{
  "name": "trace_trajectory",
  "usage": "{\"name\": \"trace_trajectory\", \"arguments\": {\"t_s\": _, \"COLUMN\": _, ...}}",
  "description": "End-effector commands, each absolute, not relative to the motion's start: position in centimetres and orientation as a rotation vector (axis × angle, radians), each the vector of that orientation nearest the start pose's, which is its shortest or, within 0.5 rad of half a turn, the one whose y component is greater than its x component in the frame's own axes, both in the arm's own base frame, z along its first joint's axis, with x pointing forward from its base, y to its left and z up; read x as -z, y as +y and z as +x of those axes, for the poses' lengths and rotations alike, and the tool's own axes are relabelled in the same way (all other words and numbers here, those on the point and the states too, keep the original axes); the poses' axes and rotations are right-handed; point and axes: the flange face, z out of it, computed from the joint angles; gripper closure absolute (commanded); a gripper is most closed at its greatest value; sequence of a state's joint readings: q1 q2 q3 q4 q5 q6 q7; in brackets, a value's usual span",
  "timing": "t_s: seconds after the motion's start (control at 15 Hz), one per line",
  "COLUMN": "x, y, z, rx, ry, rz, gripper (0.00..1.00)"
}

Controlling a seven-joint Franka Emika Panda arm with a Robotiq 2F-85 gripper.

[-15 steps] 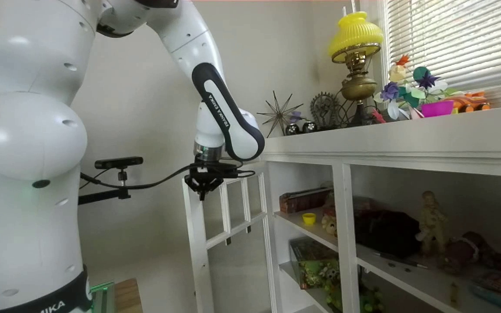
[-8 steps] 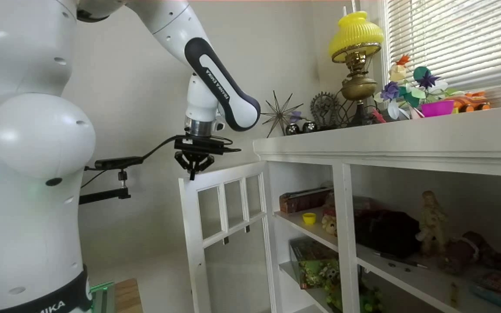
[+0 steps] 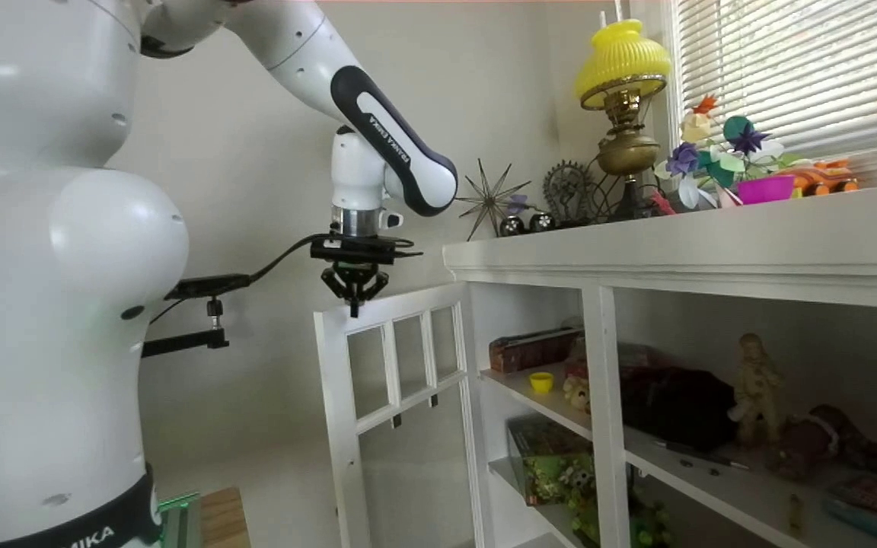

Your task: Open the left cupboard door

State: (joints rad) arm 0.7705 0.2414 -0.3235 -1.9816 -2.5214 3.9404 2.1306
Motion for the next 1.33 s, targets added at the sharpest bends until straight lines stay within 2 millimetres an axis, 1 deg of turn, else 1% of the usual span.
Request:
{"name": "trace_trajectory", "arguments": {"t_s": 0.0, "x": -32.9, "y": 27.1, "z": 41.4, "rx": 0.318, "ry": -1.389, "rz": -2.57, "gripper": 1.0}}
{"name": "trace_trajectory", "arguments": {"t_s": 0.13, "x": -34.6, "y": 27.1, "z": 43.0, "rx": 0.296, "ry": -1.381, "rz": -2.645, "gripper": 1.0}}
{"name": "trace_trajectory", "arguments": {"t_s": 0.27, "x": -38.6, "y": 27.4, "z": 43.2, "rx": 0.232, "ry": -1.374, "rz": -2.68, "gripper": 1.0}}
{"name": "trace_trajectory", "arguments": {"t_s": 0.4, "x": -41.9, "y": 28.1, "z": 43.6, "rx": 0.162, "ry": -1.411, "rz": -2.66, "gripper": 1.0}}
{"name": "trace_trajectory", "arguments": {"t_s": 0.47, "x": -38.1, "y": 27.7, "z": 42.0, "rx": 0.172, "ry": -1.424, "rz": -2.631, "gripper": 1.0}}
{"name": "trace_trajectory", "arguments": {"t_s": 0.53, "x": -38.8, "y": 28.1, "z": 42.5, "rx": 0.2, "ry": -1.45, "rz": -2.632, "gripper": 1.0}}
{"name": "trace_trajectory", "arguments": {"t_s": 0.6, "x": -38.2, "y": 28.3, "z": 42.4, "rx": 0.201, "ry": -1.448, "rz": -2.64, "gripper": 1.0}}
{"name": "trace_trajectory", "arguments": {"t_s": 0.67, "x": -38.0, "y": 28.0, "z": 42.8, "rx": 0.186, "ry": -1.433, "rz": -2.679, "gripper": 1.0}}
{"name": "trace_trajectory", "arguments": {"t_s": 0.73, "x": -38.3, "y": 28.0, "z": 43.3, "rx": 0.166, "ry": -1.416, "rz": -2.709, "gripper": 1.0}}
{"name": "trace_trajectory", "arguments": {"t_s": 0.8, "x": -37.7, "y": 27.4, "z": 43.5, "rx": 0.161, "ry": -1.39, "rz": -2.759, "gripper": 1.0}}
{"name": "trace_trajectory", "arguments": {"t_s": 1.0, "x": -37.6, "y": 25.9, "z": 44.0, "rx": 0.17, "ry": -1.281, "rz": -2.891, "gripper": 1.0}}
{"name": "trace_trajectory", "arguments": {"t_s": 1.13, "x": -36.4, "y": 25.2, "z": 43.4, "rx": 0.128, "ry": -1.24, "rz": -2.923, "gripper": 1.0}}
{"name": "trace_trajectory", "arguments": {"t_s": 1.27, "x": -35.2, "y": 25.4, "z": 42.7, "rx": 0.076, "ry": -1.232, "rz": -2.913, "gripper": 1.0}}
